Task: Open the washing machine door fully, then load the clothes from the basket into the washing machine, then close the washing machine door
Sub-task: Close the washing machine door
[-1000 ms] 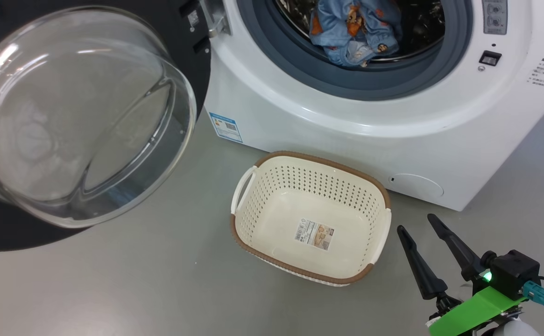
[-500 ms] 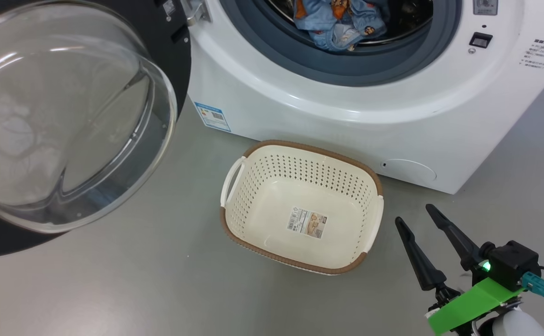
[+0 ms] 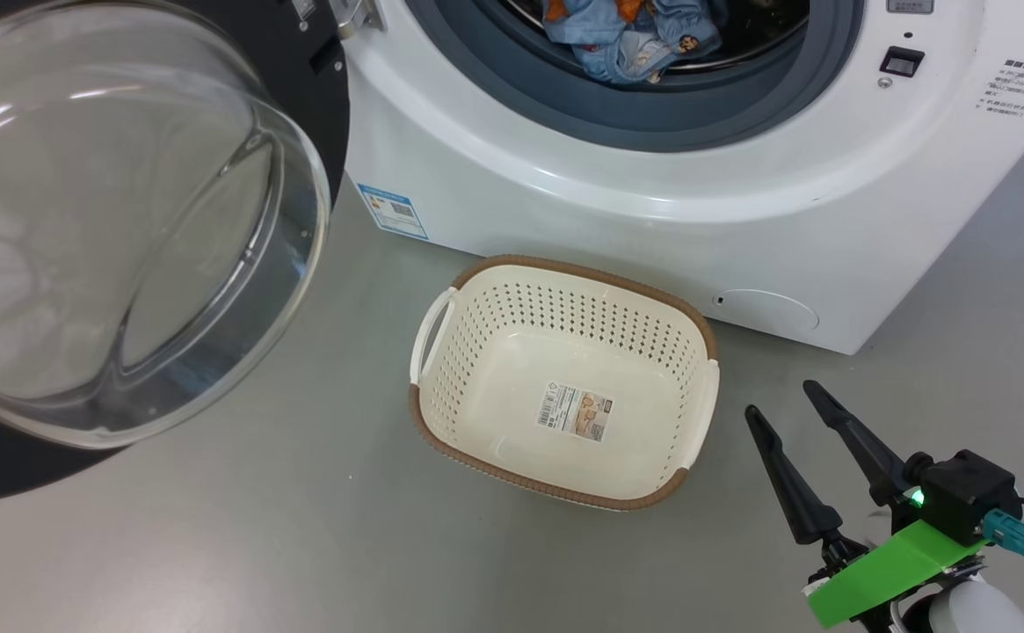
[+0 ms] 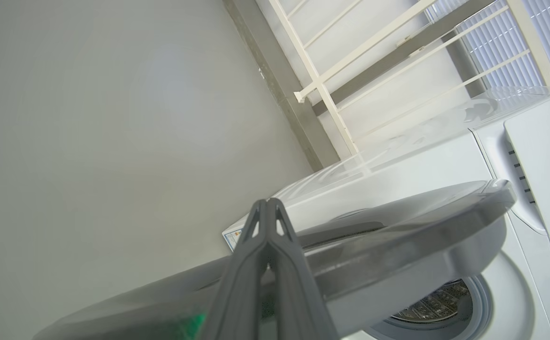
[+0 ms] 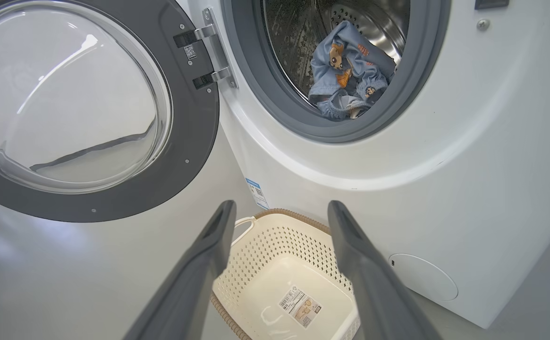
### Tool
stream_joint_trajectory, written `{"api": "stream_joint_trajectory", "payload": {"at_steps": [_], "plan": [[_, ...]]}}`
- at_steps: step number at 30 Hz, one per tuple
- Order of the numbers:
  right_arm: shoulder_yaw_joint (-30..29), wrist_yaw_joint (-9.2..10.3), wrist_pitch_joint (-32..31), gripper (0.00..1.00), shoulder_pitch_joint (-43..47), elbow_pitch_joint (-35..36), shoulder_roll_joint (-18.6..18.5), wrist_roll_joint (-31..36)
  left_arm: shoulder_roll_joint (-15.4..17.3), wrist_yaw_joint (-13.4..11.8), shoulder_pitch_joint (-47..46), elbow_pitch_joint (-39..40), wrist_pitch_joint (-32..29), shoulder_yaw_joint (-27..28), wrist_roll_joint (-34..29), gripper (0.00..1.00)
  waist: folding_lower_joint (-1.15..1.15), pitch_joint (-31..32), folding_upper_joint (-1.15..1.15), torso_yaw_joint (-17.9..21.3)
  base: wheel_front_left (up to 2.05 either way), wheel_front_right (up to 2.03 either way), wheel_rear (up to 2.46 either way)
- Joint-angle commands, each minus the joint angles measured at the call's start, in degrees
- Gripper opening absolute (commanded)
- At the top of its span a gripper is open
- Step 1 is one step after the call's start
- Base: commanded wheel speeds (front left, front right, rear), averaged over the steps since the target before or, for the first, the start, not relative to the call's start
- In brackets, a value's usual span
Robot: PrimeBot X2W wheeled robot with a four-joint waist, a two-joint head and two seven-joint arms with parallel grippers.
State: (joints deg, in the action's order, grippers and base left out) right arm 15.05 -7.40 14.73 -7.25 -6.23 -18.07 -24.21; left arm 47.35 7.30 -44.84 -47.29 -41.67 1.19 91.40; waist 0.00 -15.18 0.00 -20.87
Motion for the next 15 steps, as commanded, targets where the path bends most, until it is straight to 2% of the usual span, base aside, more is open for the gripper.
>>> {"api": "stream_joint_trajectory", "payload": {"at_steps": [1,15], "plan": [[0.78,-0.09,0.27,1.00,-0.56,1.23,-0.23,0.48,3.63,0.19,1.01,2.26,-2.12,0.86,0.62,0.00,0.00,0.21,0.00,-0.21,0.00,0.00,0.00],[-0.44,-0.09,0.27,1.00,0.73,1.44,0.49,0.13,3.33,0.19,6.94,15.83,-10.74,0.24,1.95,0.00,0.00,2.92,0.00,-1.43,0.00,0.00,0.00]]}}
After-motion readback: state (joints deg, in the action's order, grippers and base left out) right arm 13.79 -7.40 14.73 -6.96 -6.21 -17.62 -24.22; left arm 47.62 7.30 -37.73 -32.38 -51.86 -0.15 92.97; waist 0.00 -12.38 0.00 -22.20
